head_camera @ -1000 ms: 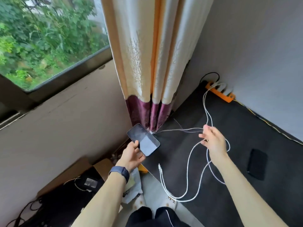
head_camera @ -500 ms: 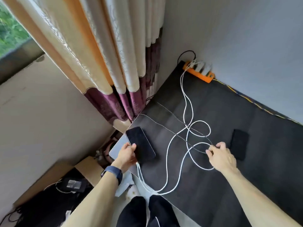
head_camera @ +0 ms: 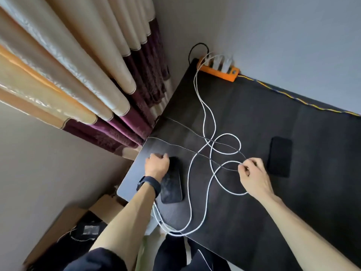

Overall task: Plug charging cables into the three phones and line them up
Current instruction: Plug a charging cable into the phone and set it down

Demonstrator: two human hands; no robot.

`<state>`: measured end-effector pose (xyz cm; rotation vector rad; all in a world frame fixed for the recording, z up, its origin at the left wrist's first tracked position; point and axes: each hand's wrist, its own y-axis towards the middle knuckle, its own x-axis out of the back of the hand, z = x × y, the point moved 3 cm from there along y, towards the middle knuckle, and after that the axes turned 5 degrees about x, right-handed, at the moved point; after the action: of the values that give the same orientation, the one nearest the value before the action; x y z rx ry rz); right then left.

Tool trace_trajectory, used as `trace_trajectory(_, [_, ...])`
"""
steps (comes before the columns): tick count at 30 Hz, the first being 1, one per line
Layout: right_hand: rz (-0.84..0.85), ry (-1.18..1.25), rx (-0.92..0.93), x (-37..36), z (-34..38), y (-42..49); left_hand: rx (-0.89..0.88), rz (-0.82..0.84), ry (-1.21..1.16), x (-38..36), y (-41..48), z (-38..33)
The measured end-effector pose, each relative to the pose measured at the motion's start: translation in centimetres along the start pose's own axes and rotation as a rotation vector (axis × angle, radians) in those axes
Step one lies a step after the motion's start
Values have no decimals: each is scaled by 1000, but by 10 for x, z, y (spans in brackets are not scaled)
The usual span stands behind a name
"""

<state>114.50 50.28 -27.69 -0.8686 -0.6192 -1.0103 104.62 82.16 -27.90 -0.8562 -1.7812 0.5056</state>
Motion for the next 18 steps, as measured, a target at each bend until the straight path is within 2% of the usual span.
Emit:
trace_trajectory(3, [-82, 140, 40, 13, -1, 1, 112, 15, -276, -7, 30, -35])
trace_trajectory(6, [-86, 171, 72, 23, -4, 7, 178, 139, -644, -16, 46, -50])
trace_trajectory(8, [-93, 72, 74, 28, -10, 10, 137, 116, -646, -15, 40, -56])
trace_trajectory(10, [-76, -142, 33, 29, -13, 13, 68, 59, -595, -12, 18, -58])
trace_trajectory(12, [-101, -307, 42, 29, -3, 13, 56, 105, -629, -17, -15, -50])
trace_trajectory(14, [-145, -283, 174, 26, 30, 8, 70, 204, -714, -25, -49, -36])
trace_trajectory(15, [-101, -190, 236, 22, 54, 4, 69, 257, -735, -29, -66, -31])
trace_trajectory(18, [279, 157, 280, 1, 118, -15, 47, 397, -731, -36, -104, -22])
